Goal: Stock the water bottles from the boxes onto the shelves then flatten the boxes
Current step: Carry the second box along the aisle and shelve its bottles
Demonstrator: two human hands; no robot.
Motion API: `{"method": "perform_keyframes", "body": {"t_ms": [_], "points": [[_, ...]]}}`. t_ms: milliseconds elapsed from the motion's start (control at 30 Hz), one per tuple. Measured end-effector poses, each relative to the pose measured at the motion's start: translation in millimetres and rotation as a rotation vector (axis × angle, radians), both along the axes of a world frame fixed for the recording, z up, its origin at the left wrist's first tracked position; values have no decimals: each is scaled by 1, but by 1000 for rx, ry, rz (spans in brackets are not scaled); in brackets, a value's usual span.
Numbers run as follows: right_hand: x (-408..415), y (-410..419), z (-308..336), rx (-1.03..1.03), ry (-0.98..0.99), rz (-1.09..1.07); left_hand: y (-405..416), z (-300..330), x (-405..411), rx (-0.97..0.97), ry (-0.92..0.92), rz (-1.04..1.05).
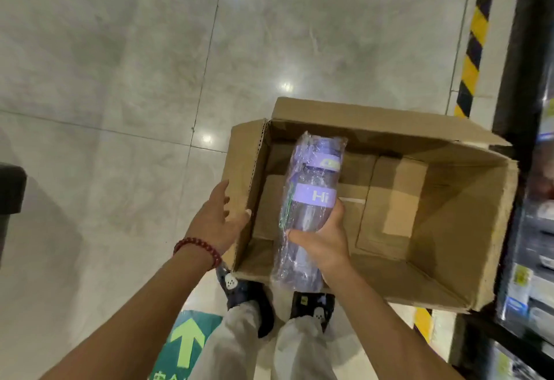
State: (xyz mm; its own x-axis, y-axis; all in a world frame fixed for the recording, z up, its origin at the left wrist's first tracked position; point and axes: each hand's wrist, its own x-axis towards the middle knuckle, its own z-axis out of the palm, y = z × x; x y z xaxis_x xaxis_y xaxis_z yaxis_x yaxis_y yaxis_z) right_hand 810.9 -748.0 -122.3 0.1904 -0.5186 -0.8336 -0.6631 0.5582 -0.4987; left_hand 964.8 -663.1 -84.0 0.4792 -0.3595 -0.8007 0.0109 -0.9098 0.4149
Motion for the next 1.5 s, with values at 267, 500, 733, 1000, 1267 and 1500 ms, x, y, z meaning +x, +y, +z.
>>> {"method": "perform_keyframes", "body": {"t_ms": [267,500,733,1000,1267,1500], "points": [[-37,-19,264,-70,-157,-80,-41,241,-18,-232,84,31],[-66,-7,446,-395,-370,-10,-80,416,-86,-699,317,-86],[-101,34,557,-671,-313,-311,-94,520,-135,-938,399,-362],[-177,144,628,-882,-206,-706,-56,594,-227,-930,759,-779],[-306,362,676,-1058,295,-1241,68,648,-385,-818,1019,-1191],[-414,571,698,-1094,595,-1569,233,678,-524,-711,1203,-1417]]}}
